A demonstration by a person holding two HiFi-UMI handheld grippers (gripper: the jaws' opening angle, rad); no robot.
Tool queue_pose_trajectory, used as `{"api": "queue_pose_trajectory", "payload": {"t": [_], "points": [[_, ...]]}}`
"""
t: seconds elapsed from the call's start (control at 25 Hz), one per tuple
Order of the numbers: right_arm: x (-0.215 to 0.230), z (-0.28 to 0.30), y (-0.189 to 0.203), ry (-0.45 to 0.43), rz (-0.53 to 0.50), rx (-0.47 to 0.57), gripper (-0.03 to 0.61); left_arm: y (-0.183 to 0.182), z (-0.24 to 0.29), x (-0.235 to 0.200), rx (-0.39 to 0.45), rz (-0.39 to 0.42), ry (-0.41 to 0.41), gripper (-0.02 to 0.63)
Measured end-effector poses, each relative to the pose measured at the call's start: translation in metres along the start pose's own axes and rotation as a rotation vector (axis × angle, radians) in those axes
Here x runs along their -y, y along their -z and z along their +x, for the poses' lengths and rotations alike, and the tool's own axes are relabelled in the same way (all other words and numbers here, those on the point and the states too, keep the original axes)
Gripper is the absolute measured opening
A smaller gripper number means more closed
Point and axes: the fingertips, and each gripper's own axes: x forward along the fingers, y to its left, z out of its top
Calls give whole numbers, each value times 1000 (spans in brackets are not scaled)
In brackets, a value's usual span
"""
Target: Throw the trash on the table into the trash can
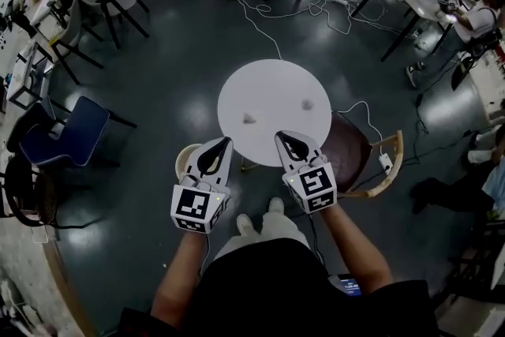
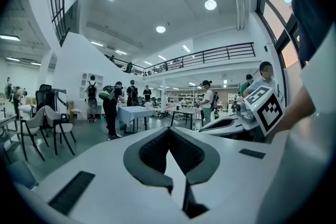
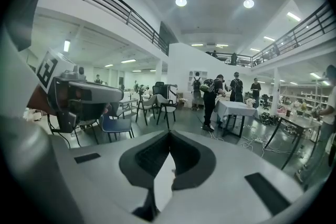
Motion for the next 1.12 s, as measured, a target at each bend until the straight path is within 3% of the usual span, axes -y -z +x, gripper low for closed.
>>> {"api": "queue_pose_trajectory", "payload": {"t": [0.56,1.12], "points": [[45,92,66,-149,-18,-157,18,29,61,-30,-64,-49,-112,15],[66,199,158,-294,-70,-346,20,89,97,-69,-162,-124,-255,15]]}}
